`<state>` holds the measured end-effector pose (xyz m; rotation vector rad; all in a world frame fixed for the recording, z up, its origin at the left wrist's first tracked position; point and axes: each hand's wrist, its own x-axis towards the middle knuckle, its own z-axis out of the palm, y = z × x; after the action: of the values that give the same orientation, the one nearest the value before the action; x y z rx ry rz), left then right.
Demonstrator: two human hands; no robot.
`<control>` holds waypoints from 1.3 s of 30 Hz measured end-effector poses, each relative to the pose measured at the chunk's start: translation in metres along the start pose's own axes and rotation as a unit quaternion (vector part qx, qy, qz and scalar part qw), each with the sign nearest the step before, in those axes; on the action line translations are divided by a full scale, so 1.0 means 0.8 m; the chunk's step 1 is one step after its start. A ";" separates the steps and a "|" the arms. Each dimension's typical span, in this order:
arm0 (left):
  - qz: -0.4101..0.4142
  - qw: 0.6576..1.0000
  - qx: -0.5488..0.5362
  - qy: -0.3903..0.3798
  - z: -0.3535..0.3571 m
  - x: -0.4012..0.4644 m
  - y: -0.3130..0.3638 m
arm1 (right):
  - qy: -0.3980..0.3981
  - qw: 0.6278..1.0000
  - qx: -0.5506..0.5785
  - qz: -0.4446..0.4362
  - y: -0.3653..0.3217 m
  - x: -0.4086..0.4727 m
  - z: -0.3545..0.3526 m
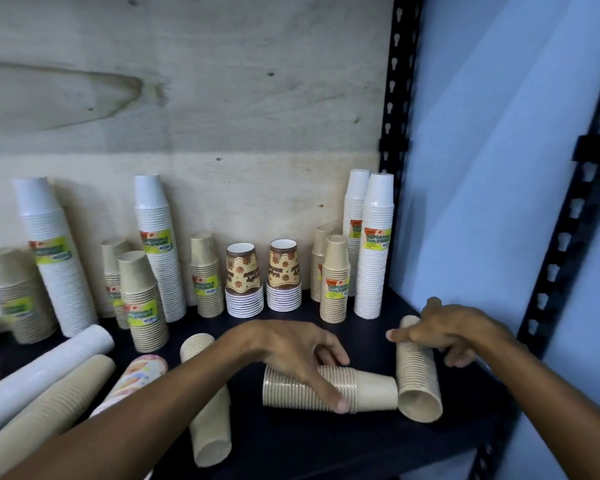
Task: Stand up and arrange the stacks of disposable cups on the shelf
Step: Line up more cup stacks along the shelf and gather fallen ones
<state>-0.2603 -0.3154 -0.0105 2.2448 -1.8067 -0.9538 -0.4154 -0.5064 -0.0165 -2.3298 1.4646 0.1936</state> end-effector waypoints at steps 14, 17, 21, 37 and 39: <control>0.001 0.994 -0.040 0.105 -0.013 -0.015 -0.045 | -0.021 0.977 0.193 -0.089 -0.020 -0.014 0.002; -0.007 0.982 -0.093 0.162 -0.022 -0.022 -0.058 | -0.025 0.963 0.231 -0.138 -0.033 -0.016 0.001; -0.020 0.953 -0.170 0.248 -0.028 -0.024 -0.074 | -0.014 0.942 0.270 -0.199 -0.058 -0.021 0.002; -0.045 0.910 -0.244 0.331 -0.020 -0.011 -0.104 | 0.114 0.894 0.311 -0.303 -0.101 -0.015 0.063; -0.037 0.927 -0.228 0.295 -0.021 -0.015 -0.108 | 0.099 0.890 0.320 -0.311 -0.098 -0.012 0.070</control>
<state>-0.1799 -0.2845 -0.0311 2.0081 -1.1134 -0.5377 -0.3449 -0.4466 -0.0462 -2.1353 0.6228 -0.6233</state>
